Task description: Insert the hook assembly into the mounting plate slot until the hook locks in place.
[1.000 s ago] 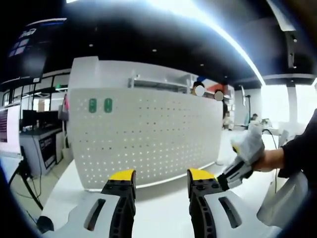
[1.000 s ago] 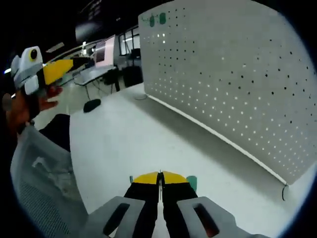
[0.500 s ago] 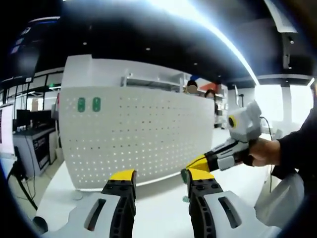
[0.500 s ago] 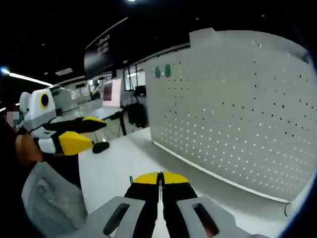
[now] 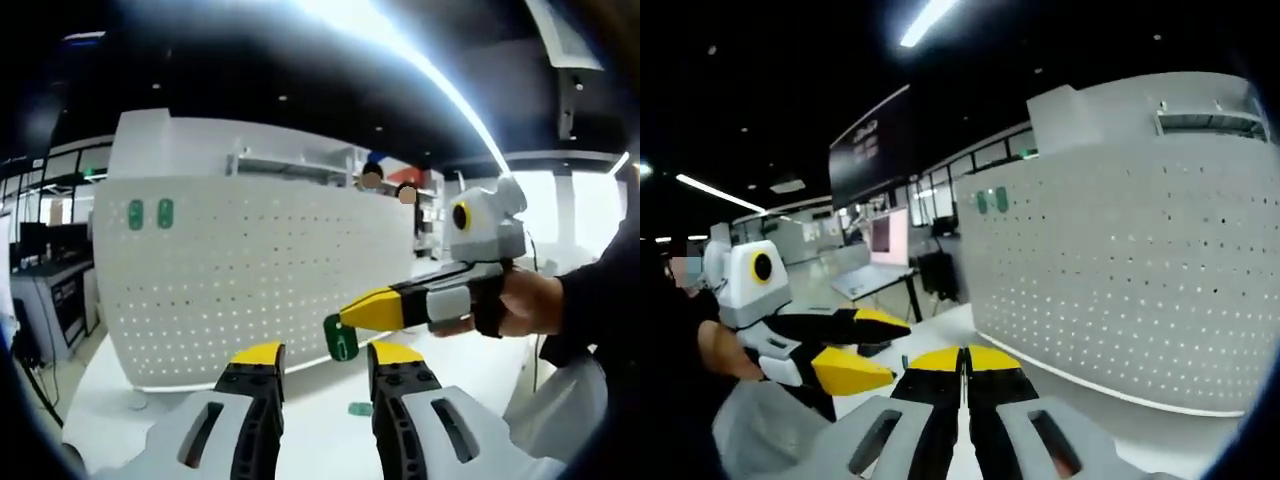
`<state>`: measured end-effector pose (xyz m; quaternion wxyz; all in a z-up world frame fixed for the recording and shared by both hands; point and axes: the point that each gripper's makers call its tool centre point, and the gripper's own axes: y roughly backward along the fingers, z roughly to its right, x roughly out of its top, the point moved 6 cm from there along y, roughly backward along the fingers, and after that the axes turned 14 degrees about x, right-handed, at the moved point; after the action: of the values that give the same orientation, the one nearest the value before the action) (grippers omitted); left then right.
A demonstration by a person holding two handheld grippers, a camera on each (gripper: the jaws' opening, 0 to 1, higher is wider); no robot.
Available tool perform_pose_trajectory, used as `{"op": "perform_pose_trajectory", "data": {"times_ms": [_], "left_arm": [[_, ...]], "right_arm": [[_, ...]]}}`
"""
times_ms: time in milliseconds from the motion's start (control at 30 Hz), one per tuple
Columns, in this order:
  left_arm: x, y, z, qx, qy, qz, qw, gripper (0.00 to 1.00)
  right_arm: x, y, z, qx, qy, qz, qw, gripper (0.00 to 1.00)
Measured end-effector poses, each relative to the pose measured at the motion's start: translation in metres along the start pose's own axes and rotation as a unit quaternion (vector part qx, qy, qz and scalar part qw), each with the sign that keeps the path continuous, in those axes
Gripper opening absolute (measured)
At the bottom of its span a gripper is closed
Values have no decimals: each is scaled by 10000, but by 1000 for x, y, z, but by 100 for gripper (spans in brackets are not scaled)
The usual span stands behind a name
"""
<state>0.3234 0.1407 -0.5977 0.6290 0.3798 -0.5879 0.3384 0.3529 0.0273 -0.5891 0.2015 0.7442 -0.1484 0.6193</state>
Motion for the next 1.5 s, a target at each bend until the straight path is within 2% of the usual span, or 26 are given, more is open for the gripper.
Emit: {"op": "perform_pose_trajectory", "data": {"times_ms": [300,500,700,1500], "left_arm": [[3,-2,6,-97,-94,50,9999,20],[3,-2,9,-121,-191,83,9997,11],[1,-1,7,-82,-269,59,9996,6],[1,-3,7,-47,-162,63,9998,3]], "right_arm": [[7,-3,-15,244,9,141,9996,0],[6,-7,-22,342,6,105,9994,0],[4,-9,-27,399,8,90,9992,0],[7,-8,-24,412,-16,172,9990,0]]}}
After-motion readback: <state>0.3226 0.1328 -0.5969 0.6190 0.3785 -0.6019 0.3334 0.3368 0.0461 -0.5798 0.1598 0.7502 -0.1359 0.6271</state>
